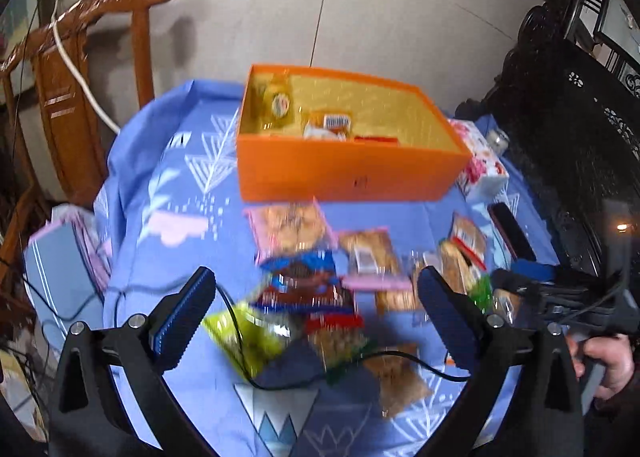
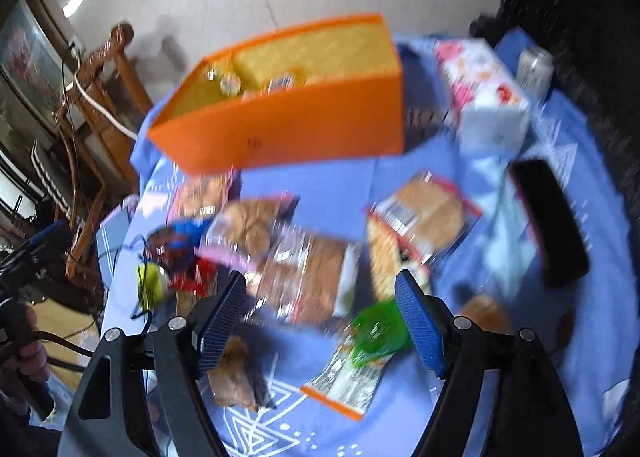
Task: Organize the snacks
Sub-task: 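Grasp the large bread loaf with the right gripper while the left grasps the blue cookie pack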
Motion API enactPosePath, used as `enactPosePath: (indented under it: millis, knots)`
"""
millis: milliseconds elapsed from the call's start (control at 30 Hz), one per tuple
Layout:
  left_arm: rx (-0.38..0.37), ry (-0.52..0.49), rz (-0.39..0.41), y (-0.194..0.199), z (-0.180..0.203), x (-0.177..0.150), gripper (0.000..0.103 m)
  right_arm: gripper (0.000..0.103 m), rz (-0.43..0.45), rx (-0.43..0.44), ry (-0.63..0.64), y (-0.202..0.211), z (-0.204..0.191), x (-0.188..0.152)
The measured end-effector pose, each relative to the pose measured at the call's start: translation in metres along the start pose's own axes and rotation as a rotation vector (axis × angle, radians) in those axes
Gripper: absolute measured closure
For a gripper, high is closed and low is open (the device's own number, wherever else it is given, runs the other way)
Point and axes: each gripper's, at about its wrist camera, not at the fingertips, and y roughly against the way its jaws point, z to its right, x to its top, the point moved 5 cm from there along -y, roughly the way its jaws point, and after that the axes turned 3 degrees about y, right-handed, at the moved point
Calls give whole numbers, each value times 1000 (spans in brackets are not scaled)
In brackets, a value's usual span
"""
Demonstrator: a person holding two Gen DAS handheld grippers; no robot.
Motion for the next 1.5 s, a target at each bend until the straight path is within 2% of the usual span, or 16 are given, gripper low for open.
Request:
enactPosePath:
  millis: [167, 333, 700, 767, 833, 1167, 1333, 1500]
  knots:
    - [16, 19, -12, 10, -8, -10, 4, 20, -60, -8, 48, -36, -14, -4]
    - [34, 29, 0, 19, -16, -10, 4, 20, -125, -34, 49, -67, -15, -3]
    - [46, 43, -18, 14, -20, -15, 4, 19, -171, -51, 57, -88, -23, -2]
    - [45, 34, -22, 12, -19, -15, 4, 24, -169, -71, 72, -89, -24, -3]
    - [52, 24, -26, 7, -18, -14, 4, 24, -168, -73, 68, -89, -23, -3]
    - [47, 30, -121, -56, -13, -9, 4, 24, -135, -31, -61, -54, -6, -11]
    - [54, 37, -179, -101, -14, -12, 4, 24, -125, -13, -88, -40, -5, -12]
    - [57, 69, -235, -131, -20, -19, 4, 24, -123, -7, -94, -37, -4, -10]
